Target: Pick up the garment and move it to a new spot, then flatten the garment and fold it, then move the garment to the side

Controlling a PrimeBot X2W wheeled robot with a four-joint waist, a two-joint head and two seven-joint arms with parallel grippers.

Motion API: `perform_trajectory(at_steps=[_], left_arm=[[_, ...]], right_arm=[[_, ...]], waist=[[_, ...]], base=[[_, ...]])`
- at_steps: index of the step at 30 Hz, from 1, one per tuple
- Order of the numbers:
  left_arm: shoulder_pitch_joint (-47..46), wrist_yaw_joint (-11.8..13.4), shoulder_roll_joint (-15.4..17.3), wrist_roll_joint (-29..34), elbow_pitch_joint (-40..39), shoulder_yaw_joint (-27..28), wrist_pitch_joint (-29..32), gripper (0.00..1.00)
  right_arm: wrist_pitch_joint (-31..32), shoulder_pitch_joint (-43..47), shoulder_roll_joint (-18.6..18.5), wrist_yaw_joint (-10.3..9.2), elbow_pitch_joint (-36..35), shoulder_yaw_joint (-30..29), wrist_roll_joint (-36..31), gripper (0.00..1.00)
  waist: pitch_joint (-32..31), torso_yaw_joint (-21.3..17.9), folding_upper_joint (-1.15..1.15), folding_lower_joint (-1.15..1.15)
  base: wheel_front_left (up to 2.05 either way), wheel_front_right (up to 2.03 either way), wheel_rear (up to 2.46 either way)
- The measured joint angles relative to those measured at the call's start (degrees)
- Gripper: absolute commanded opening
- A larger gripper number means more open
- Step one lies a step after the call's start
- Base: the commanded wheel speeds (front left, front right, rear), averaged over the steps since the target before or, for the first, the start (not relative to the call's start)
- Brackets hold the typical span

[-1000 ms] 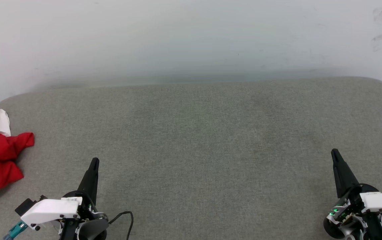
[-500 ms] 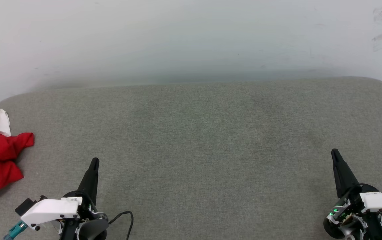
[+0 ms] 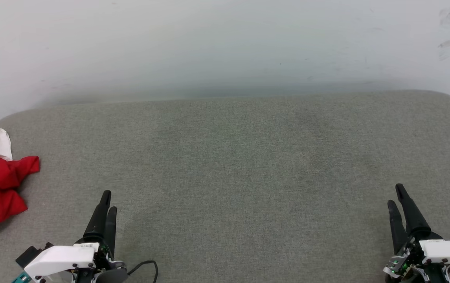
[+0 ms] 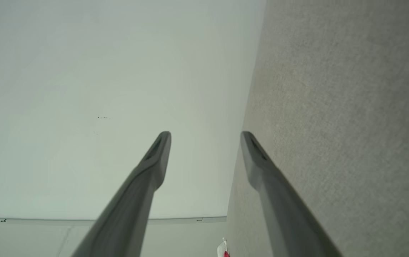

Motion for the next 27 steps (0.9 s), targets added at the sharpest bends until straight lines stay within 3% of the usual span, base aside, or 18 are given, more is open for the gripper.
perform_trajectory(at_steps=[11, 27], left_arm=[[0.1, 2.2, 0.0, 10.4, -3.8, 1.4, -2.9, 1.00], [2.2, 8.9, 0.0, 31.6, -9.6, -2.2, -6.5, 1.00]], right_arm=[[-2.8, 0.6, 0.0, 0.01, -3.5, -0.7, -11.9, 1.00], [-6.4, 2.5, 0.0, 0.01, -10.0, 1.3, -33.8, 1.00]], waist=[[0.2, 0.0, 0.00, 0.00], [0.3, 0.0, 0.00, 0.00]], base=[[0.00, 0.00, 0.00], [0.00, 0.00, 0.00]])
